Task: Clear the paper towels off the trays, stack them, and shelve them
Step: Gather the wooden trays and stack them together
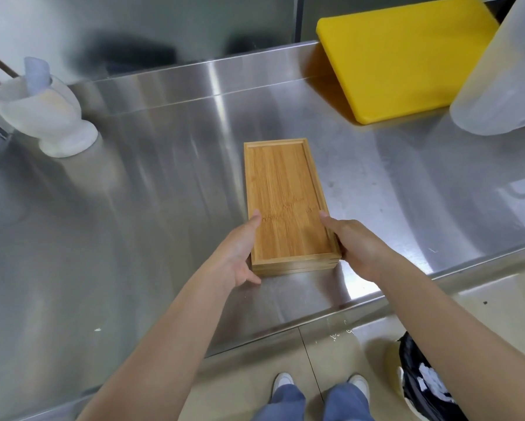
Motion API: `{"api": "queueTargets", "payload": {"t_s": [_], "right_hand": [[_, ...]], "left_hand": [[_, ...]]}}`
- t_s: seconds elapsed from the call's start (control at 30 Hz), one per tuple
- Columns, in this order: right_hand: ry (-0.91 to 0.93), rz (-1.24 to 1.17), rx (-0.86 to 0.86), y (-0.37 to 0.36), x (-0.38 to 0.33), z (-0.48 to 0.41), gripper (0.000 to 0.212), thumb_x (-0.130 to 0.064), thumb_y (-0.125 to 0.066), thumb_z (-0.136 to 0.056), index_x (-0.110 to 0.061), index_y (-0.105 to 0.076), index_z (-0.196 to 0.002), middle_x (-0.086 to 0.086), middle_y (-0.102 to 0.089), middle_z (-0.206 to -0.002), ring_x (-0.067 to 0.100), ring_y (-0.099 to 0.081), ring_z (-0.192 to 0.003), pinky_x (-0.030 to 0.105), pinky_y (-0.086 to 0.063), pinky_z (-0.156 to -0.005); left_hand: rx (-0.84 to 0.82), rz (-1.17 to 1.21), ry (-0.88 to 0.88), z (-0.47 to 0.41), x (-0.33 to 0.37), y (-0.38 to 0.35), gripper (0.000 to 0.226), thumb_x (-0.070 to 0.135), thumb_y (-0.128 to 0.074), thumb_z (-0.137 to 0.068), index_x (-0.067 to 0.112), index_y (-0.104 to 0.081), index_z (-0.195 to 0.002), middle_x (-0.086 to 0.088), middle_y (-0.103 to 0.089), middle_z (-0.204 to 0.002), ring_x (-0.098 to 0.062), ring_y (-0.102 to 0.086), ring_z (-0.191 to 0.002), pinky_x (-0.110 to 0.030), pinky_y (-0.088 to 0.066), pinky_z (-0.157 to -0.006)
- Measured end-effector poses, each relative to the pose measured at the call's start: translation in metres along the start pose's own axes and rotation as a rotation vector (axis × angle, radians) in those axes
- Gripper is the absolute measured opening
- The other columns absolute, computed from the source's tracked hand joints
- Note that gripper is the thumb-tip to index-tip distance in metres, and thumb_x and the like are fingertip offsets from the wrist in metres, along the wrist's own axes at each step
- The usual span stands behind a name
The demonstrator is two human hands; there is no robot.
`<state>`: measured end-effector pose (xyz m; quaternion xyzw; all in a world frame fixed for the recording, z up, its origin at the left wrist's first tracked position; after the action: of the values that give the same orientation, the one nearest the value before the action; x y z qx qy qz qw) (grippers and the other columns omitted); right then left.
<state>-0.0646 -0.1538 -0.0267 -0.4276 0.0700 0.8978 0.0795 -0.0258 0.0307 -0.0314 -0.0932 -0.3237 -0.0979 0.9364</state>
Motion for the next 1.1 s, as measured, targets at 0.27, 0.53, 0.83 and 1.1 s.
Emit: {"api": "queueTargets", "payload": {"t_s": [0.27,0.53,0.83,1.1], "right_hand": [[-0.029,-0.127,-0.001,-0.002,0.001,0.005,0.065,-0.049,-0.056,-0.083,-0.01,-0.043,-0.133,0.011,-0.044,-0.143,0.027,-0.038,-0.132,0.044,-0.025,-0.115],[0.034,-0.101,0.0,0.005,-0.013,0.018,0.04,-0.042,-0.057,-0.084,-0.011,-0.065,-0.107,0.008,-0.072,-0.102,0.021,-0.067,-0.093,0.03,-0.051,-0.084],[0.03,-0.075,0.117,0.018,-0.006,0.017,0.034,-0.035,-0.061,-0.083,-0.006,-0.067,-0.1,0.011,-0.072,-0.101,0.024,-0.067,-0.094,0.031,-0.052,-0.086],[0.07,-0.166,0.078,0.015,0.008,0.016,0.025,-0.022,-0.06,-0.085,-0.01,-0.067,-0.106,0.002,-0.072,-0.091,0.015,-0.066,-0.078,0.026,-0.048,-0.067]], "left_hand": [[0.108,-0.052,-0.096,-0.009,0.006,0.015,0.059,0.052,-0.042,-0.09,0.017,-0.042,-0.136,-0.006,-0.043,-0.145,-0.024,-0.036,-0.133,-0.049,-0.022,-0.113],[0.139,-0.005,-0.1,0.001,0.011,0.023,0.052,0.049,-0.044,-0.09,0.014,-0.049,-0.129,-0.01,-0.054,-0.133,-0.031,-0.051,-0.119,-0.062,-0.04,-0.097],[0.051,0.079,-0.062,-0.001,-0.004,0.027,0.031,0.026,-0.07,-0.079,0.002,-0.066,-0.097,-0.014,-0.07,-0.104,-0.029,-0.065,-0.098,-0.053,-0.056,-0.075],[-0.025,0.128,-0.058,-0.007,-0.01,0.03,0.025,0.019,-0.075,-0.073,0.002,-0.07,-0.09,-0.01,-0.076,-0.087,-0.024,-0.067,-0.094,-0.044,-0.059,-0.06]]}}
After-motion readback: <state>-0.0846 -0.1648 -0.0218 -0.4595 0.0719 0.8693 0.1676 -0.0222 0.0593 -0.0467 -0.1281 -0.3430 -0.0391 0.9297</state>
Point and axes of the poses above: each hand's wrist, its own z-axis away from the middle knuckle, its own y-axis out of the back of the hand, x = y × z, the point moved 8 cm from there along -z, towards the middle knuckle
